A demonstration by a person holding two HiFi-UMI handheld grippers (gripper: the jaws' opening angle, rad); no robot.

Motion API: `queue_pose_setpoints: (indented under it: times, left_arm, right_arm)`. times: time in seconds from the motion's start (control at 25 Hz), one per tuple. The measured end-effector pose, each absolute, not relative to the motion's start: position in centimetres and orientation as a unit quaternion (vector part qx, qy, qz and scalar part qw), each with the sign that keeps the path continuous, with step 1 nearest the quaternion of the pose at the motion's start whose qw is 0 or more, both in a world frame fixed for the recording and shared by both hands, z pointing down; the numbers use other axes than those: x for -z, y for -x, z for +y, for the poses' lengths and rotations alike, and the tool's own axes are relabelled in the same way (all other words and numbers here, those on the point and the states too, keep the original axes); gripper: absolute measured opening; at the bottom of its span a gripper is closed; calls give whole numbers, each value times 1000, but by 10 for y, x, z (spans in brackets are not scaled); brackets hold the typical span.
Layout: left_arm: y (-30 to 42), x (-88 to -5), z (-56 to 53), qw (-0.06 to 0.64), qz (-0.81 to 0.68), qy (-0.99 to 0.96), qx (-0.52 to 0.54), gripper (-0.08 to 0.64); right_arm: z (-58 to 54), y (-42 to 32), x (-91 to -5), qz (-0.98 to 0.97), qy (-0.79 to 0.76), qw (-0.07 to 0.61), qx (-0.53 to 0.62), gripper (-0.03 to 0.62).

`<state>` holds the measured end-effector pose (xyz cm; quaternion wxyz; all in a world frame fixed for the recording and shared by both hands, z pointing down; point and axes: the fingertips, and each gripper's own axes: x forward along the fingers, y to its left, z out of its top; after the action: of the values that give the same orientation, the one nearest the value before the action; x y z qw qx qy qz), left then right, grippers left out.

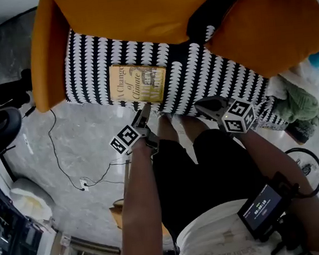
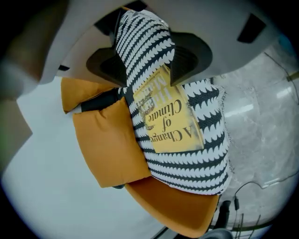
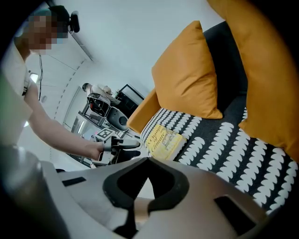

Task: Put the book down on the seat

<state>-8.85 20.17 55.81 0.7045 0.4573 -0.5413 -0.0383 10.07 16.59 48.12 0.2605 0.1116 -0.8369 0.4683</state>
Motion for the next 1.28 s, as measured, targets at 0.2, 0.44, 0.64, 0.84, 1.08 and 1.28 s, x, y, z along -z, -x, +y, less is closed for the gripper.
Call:
queue_pose_setpoints:
  times: [0.2,0.44,0.64,0.84,1.08,1.28]
  left_arm:
    - [90,-513,224,682,-541,-492,14,267]
    - [98,-459,240,640,-544,-543,0,187]
    - [91,-410,258,619,-539,-571,0,142]
    - [104,-386,271,609,-537,-583,12,88]
    - [116,-339,280,565,-521,-640,4,56]
    - [130,-299,280,527,-529,-665,12,12]
  right_arm:
    - [171,-94,-464,-842,-110,258,-461,15]
    - [168,-74,-438,-853,-102,254,-445,15]
    - [176,-66,-408,-859,-103,252,-434,15]
    - [173,-46,-380,-873,-106,249,-406,14]
    - [167,-23,-331,-890,-111,229,-379,14]
    - [168,-5,-298,-904,-100,223,-351,14]
